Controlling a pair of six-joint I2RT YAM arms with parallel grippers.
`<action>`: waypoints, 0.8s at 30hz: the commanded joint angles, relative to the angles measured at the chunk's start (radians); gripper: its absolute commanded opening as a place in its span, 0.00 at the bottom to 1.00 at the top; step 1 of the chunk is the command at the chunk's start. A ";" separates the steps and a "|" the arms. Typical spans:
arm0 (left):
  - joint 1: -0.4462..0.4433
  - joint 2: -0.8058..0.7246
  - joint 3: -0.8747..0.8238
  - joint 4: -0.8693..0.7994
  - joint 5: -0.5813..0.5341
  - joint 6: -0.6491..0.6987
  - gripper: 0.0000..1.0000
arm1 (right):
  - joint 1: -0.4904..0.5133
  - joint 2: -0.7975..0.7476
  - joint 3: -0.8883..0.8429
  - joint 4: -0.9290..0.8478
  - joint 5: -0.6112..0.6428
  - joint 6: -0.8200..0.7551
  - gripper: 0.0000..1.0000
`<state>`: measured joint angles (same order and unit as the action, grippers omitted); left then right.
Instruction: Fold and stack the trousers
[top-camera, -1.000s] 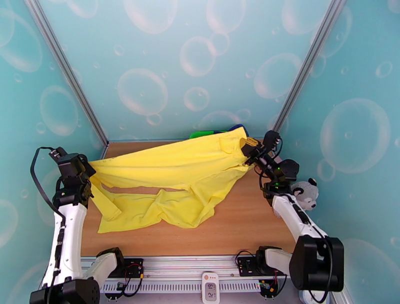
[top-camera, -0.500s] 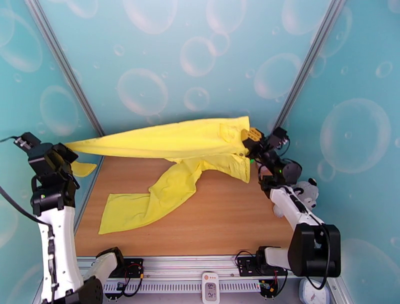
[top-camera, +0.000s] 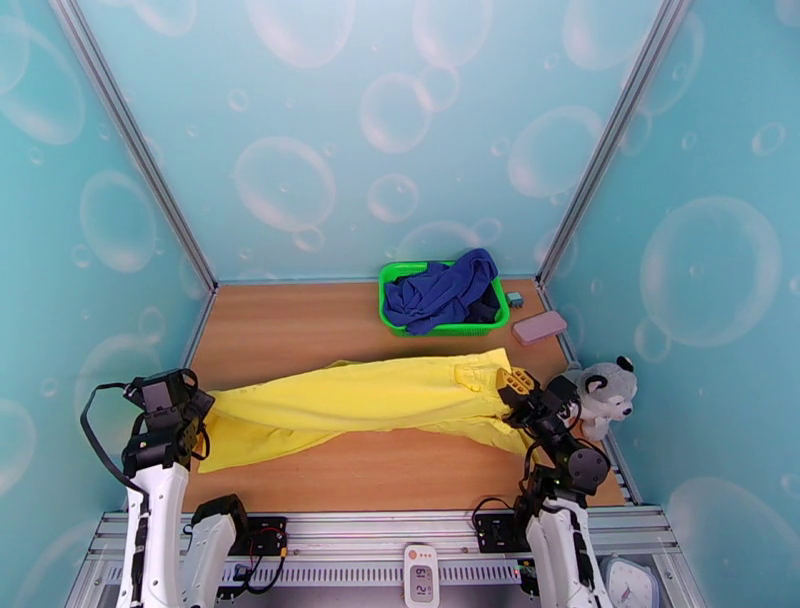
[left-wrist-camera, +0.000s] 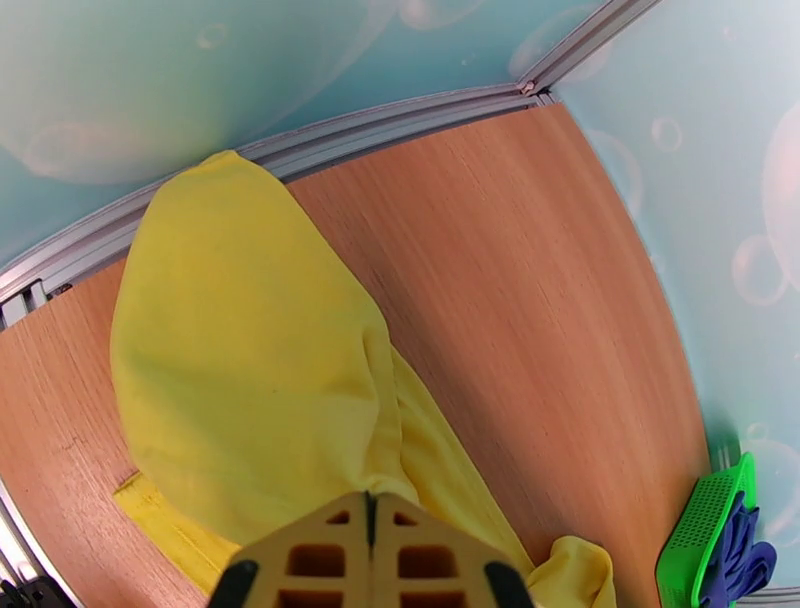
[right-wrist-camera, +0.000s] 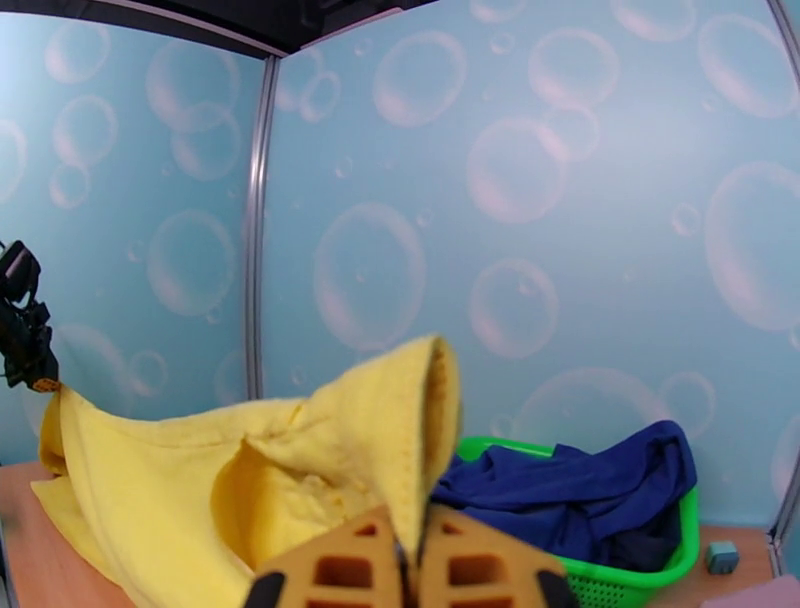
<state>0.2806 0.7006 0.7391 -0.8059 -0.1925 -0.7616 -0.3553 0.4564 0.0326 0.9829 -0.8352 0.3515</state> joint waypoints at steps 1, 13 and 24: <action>-0.002 -0.052 -0.011 -0.003 -0.006 -0.046 0.06 | -0.010 -0.013 -0.057 -0.026 0.084 -0.029 0.00; 0.065 0.168 0.163 0.243 0.007 0.081 0.00 | 0.281 0.700 0.526 0.142 0.057 -0.207 0.00; 0.101 0.210 0.377 0.192 0.219 0.115 0.00 | 0.273 0.915 0.702 0.547 -0.057 0.198 0.00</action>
<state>0.3859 1.0111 1.1591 -0.5789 -0.0364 -0.6250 -0.0246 1.4204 0.8532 1.2037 -0.8352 0.3073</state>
